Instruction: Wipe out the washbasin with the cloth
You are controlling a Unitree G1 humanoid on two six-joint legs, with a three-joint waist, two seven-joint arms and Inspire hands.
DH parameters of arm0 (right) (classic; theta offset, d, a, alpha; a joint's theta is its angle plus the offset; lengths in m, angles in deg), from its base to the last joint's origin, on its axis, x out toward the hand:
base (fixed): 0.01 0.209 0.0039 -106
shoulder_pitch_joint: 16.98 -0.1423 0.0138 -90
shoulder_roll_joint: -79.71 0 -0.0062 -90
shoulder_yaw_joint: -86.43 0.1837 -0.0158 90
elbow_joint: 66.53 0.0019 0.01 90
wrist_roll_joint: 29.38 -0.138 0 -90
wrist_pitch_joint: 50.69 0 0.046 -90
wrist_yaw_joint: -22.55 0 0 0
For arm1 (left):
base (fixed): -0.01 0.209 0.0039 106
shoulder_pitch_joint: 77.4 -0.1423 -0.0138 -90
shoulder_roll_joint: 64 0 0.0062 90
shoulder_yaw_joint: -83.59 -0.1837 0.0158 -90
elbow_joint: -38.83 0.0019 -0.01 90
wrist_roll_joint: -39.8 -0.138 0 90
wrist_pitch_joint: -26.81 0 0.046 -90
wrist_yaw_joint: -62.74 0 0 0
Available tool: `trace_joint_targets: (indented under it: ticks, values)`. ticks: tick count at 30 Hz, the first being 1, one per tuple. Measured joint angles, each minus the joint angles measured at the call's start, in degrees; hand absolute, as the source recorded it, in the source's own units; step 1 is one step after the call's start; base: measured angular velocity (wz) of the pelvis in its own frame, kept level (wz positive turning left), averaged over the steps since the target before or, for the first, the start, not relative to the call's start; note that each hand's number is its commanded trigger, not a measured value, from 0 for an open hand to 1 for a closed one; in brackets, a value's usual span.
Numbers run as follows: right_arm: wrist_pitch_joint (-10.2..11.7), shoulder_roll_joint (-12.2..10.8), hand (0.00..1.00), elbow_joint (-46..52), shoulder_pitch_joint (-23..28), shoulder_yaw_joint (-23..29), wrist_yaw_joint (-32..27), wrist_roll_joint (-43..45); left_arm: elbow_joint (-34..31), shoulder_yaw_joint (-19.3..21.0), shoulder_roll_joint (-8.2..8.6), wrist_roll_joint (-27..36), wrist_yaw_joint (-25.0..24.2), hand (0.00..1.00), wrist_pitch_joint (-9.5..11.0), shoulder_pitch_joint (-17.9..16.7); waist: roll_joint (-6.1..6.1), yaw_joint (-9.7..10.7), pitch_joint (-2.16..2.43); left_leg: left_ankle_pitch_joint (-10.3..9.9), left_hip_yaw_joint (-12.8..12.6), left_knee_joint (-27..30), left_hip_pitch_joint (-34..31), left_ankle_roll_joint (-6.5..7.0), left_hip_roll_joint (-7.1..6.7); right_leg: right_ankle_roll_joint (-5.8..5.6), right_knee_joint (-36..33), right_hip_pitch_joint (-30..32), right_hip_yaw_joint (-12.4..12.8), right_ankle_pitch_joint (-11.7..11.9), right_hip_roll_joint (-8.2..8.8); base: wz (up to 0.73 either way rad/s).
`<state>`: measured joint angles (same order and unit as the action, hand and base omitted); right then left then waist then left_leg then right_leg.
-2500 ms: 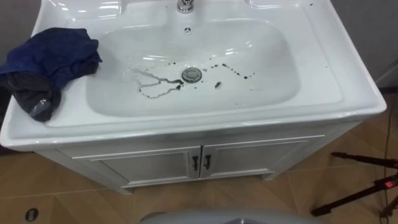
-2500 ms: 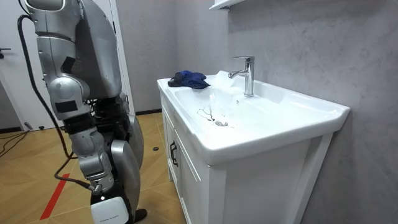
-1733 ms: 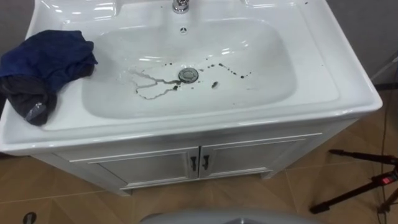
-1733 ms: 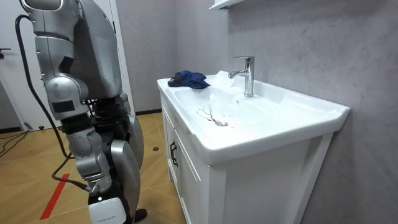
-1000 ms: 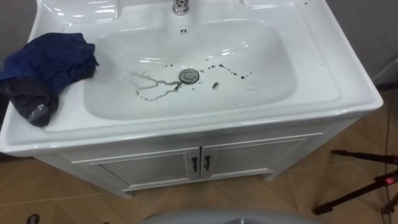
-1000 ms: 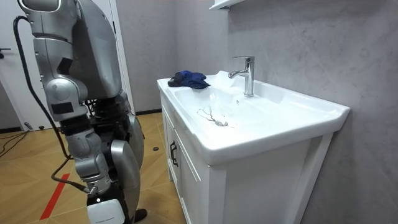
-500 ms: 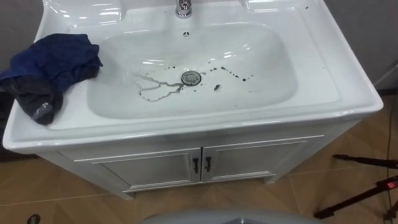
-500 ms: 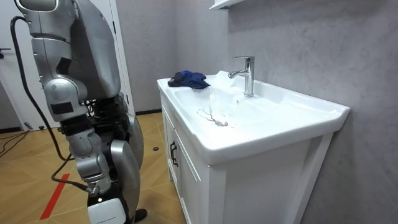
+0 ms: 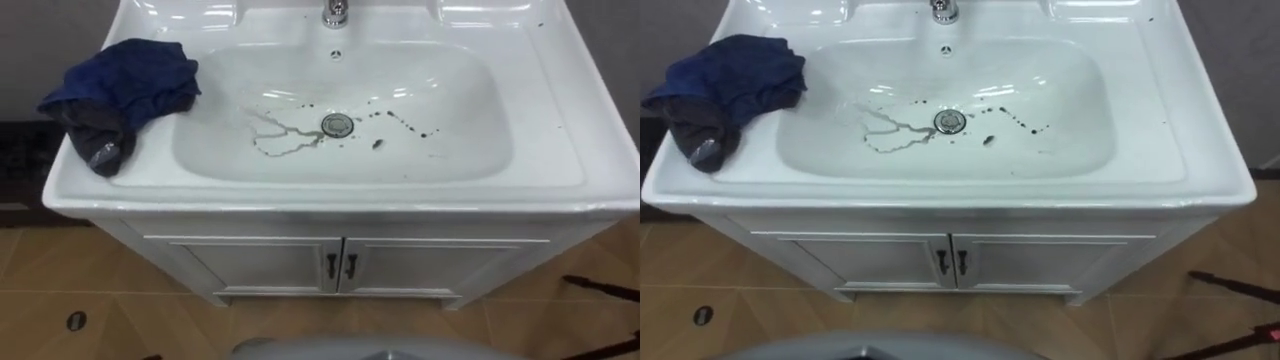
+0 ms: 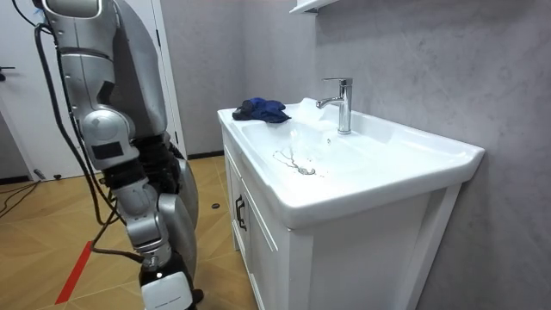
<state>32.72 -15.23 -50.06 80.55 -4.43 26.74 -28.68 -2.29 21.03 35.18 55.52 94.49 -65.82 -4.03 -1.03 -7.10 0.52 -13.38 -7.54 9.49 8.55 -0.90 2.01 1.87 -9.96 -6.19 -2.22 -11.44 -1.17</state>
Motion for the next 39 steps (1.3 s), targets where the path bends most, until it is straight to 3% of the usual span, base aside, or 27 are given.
trace_joint_targets:
  ticks: [4, 7, 11, 13, 18, 20, 26, 32, 39]
  values:
    - [1.66, 0.07, 0.0, -0.13, 0.24, -0.03, -0.31, -0.26, -3.0, 0.53, -0.91, -0.13, 6.88, 0.0, 4.72, 0.82, -0.17, -0.42, 0.03, 0.03, 1.56, 0.02, -0.02, 0.05, -0.37, -0.09, 0.09, -0.5, -1.27, -0.35, 0.33, 0.15]
    - [1.82, 0.21, 0.0, 0.28, 0.54, -0.02, -0.13, -0.19, -11.25, 1.64, -0.99, 0.25, 11.0, 0.0, 5.79, 0.08, -0.17, -1.14, 0.01, 0.03, 2.06, 0.01, 0.0, 0.05, -0.4, -0.05, 0.1, -0.54, -1.24, -0.39, 0.26, 0.02]
    - [2.13, 1.06, 0.0, 2.34, 0.58, 0.05, 1.3, 1.91, -17.86, 1.74, -3.47, 1.07, 15.09, 0.0, 9.51, 0.3, -0.51, -1.27, 0.0, 0.04, 2.51, 0.01, -0.05, 0.06, -0.6, -0.1, 0.01, -0.47, -1.46, -0.5, 0.42, 0.0]
    - [2.28, 1.17, 0.0, 2.49, 0.54, 0.34, 2.06, 2.94, -19.95, 1.89, -4.06, 0.98, 16.24, 0.0, 10.24, 0.6, -0.8, -1.2, 0.05, 0.03, 2.89, -0.01, -0.04, 0.08, -0.71, -0.16, -0.02, -0.4, -1.46, -0.54, 0.49, 0.0]
    - [2.63, 1.23, 0.0, 2.5, 0.7, 1.02, 2.31, 3.42, -29.16, 1.99, -4.08, 0.84, 18.66, 0.0, 10.78, 0.36, -0.96, -1.18, 0.13, 0.01, 3.2, -0.14, -0.35, 0.12, -0.73, -0.18, -0.19, 0.16, -1.35, -0.55, 0.42, -0.01]
    - [3.11, 1.39, 0.0, 2.52, 1.27, 1.05, 2.31, 3.74, -32.53, 1.82, -4.58, 0.84, 20.01, 0.0, 11.91, 0.74, -1.33, -0.99, 0.13, 0.01, 3.38, -0.11, -0.28, 0.12, -0.73, -0.17, -0.12, 0.15, -1.33, -0.54, 0.39, -0.04]
    - [3.35, 1.47, 0.0, 2.8, 3.02, 3.33, 2.31, 4.96, -41.64, 2.71, -5.64, -1.32, 20.5, 0.0, 12.02, 0.9, -1.8, -0.29, 0.18, 0.06, 4.02, -0.03, -0.09, 0.17, -0.83, -0.15, -0.16, 0.09, -1.2, -0.58, 0.45, -0.03]
    - [3.18, 1.02, 0.0, 4.52, 5.51, 3.33, 2.93, 7.37, -46.38, 4.91, -7.11, -3.13, 20.37, 0.0, 12.03, 3.19, -1.35, 0.72, -0.24, 0.07, 3.8, 0.04, 0.3, 0.17, -0.88, -0.13, -1.15, 0.24, -0.98, -1.13, 0.71, -0.02]
    - [2.83, 0.88, 0.0, 4.67, 6.03, 3.32, 5.06, 9.15, -50.05, 4.84, -7.93, -3.36, 19.91, 0.0, 12.62, 3.44, -1.32, 2.26, -0.31, 0.07, 3.12, 0.05, 0.33, 0.17, -0.91, -0.22, -1.93, 0.96, -0.11, -1.19, 0.81, -0.07]
